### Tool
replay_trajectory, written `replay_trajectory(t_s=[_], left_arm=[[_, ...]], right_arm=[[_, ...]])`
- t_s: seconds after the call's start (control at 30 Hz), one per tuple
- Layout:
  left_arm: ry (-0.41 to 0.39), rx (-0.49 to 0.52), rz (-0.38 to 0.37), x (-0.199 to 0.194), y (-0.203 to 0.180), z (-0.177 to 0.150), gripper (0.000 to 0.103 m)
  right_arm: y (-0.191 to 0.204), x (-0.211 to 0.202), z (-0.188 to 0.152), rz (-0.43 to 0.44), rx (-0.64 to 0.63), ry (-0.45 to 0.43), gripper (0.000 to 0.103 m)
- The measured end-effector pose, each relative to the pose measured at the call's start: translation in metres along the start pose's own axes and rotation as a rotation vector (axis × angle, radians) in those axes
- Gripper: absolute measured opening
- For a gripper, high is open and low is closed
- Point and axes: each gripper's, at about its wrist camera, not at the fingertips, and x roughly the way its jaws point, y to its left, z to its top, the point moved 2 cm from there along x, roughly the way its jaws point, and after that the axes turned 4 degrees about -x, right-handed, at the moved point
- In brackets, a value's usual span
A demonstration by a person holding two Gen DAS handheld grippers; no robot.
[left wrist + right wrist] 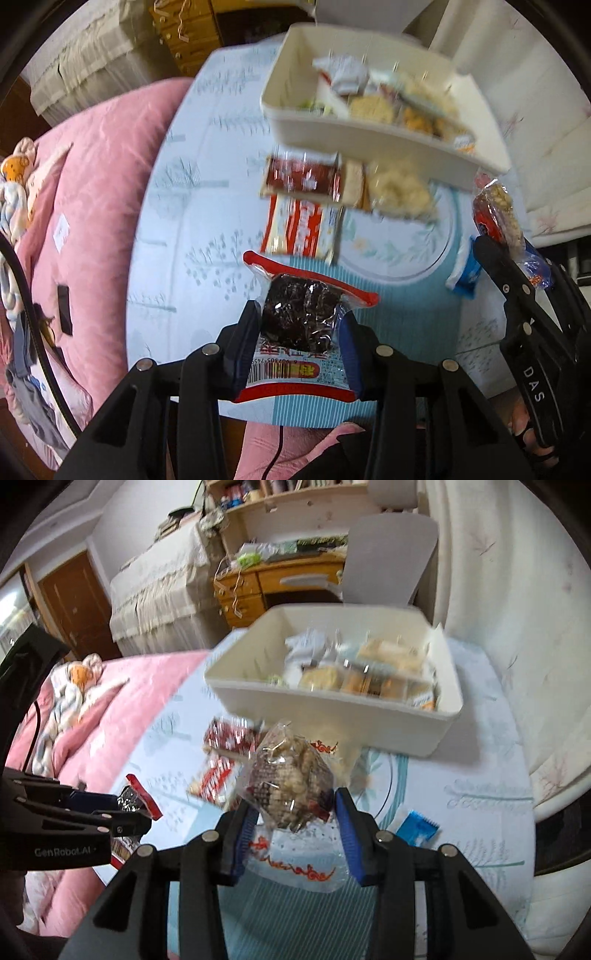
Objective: Organize snacks
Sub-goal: 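Carry date bag and nut bag into the white tray and release both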
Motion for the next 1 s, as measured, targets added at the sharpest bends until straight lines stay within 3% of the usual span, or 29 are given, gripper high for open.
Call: replay_trajectory(t_s=[0.3,0.57,0.77,1.0], left_arm=[[-0.128,0.053,-0.025,-0.053,-0.004,0.045,0.04],[-0.234,0.096,-0.097,-0.08,-0.012,0.092,0.04],[-0.302,0.116,-0.178,-0.073,-0.015,0.128,0.04],[-0.317,0.118,-0.266,-0.034,-0.016,0.162,0.04]], right_arm=[[-0.015,-0.038,0.051,-0.038,0.046,-0.147,0.042],[-0.038,-0.058,0.083,-0.117,0.095,-0.248,0.042],[-0.058,-0.059,0.107,-0.18,0.145,-0.3,0.042],[-0.073,-0.036,0.114,-0.199,0.203,-0.307,0.043]])
